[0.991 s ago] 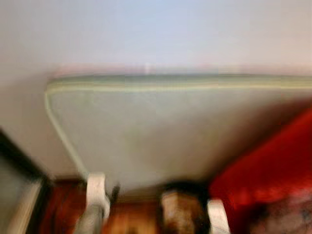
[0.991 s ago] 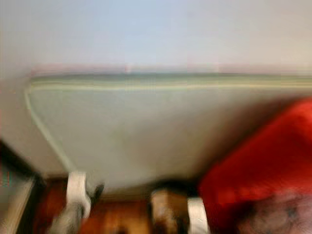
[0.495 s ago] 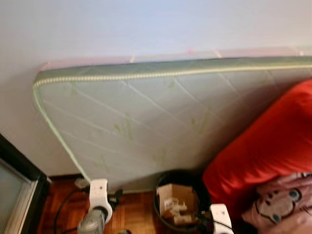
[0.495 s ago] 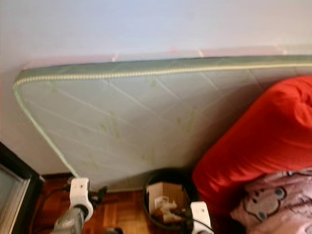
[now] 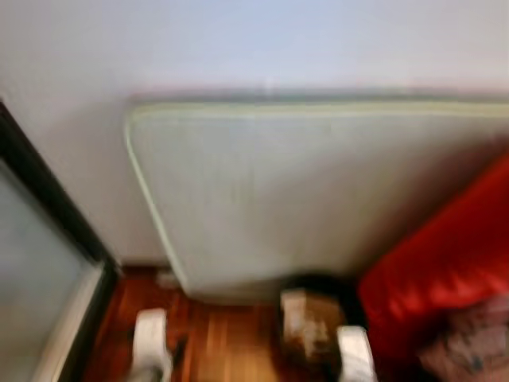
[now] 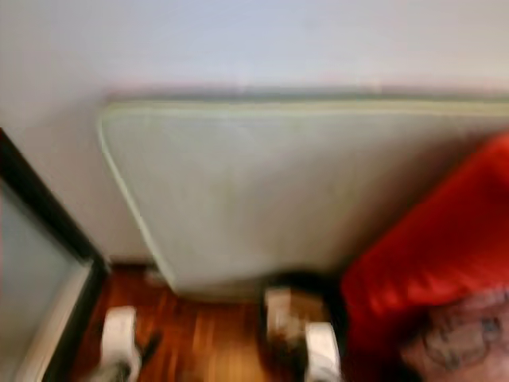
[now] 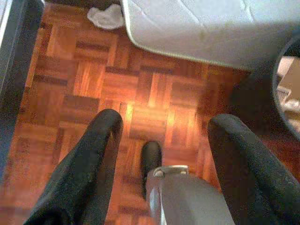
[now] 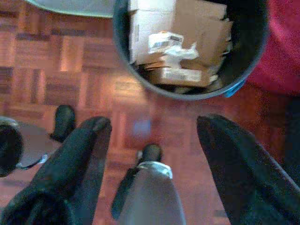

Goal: Clean up the room

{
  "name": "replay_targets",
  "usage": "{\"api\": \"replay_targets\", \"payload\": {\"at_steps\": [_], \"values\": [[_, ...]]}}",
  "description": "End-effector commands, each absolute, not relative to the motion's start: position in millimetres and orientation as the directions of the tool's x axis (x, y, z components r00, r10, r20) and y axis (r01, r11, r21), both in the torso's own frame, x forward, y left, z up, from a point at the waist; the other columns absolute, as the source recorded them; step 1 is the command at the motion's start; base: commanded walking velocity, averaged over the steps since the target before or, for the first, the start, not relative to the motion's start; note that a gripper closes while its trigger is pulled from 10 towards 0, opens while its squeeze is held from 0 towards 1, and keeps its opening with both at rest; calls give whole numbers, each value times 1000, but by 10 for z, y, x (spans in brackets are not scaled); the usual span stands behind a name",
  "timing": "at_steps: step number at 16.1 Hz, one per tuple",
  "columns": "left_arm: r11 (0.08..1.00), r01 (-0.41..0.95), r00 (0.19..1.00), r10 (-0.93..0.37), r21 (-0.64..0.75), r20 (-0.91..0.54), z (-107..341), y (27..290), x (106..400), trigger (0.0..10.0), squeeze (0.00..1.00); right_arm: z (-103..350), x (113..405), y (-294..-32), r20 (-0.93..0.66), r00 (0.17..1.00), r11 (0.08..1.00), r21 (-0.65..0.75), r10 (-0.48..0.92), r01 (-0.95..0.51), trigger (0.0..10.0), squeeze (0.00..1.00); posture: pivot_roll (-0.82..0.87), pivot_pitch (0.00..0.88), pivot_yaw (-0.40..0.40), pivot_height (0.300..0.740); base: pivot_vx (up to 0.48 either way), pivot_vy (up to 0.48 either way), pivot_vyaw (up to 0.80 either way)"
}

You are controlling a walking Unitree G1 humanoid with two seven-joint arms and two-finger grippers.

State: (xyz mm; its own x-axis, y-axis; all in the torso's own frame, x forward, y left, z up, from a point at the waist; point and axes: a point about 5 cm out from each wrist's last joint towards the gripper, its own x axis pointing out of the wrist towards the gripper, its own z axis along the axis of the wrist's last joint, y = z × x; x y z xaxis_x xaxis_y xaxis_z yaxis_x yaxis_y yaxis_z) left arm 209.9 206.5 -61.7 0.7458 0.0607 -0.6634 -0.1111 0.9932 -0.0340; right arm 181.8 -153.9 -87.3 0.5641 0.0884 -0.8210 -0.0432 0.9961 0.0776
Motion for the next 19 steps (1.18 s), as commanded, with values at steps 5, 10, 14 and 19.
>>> {"api": "replay_targets", "payload": {"at_steps": [5, 10, 14, 19], "values": [[998, -54, 714, 24, -21, -700, -638, 2008, 2113, 10000, 0, -880, 1806, -1613, -832, 553, 999, 51, 45, -6, 10000, 0, 29, 46, -26, 740, 0, 0, -671], [1000, -6, 665, 11, 9, -747, -695, 2003, 2041, 10000, 0, -871, 1827, -1613, -832, 553, 999, 47, 45, -10, 10000, 0, 16, 27, -23, 740, 0, 0, -648], [999, -1, 639, 30, 38, -769, -711, 2054, 2011, 10000, 0, -867, 1837, -1614, -833, 551, 999, 41, 48, -25, 10000, 0, 12, 5, -20, 740, 0, 0, -644], [997, -44, 645, 75, 61, -761, -713, 2024, 2021, 10000, 0, -871, 1827, -1623, -836, 545, 998, 37, 56, -46, 10000, 0, 14, 0, -32, 740, 0, -80, -646]]}}
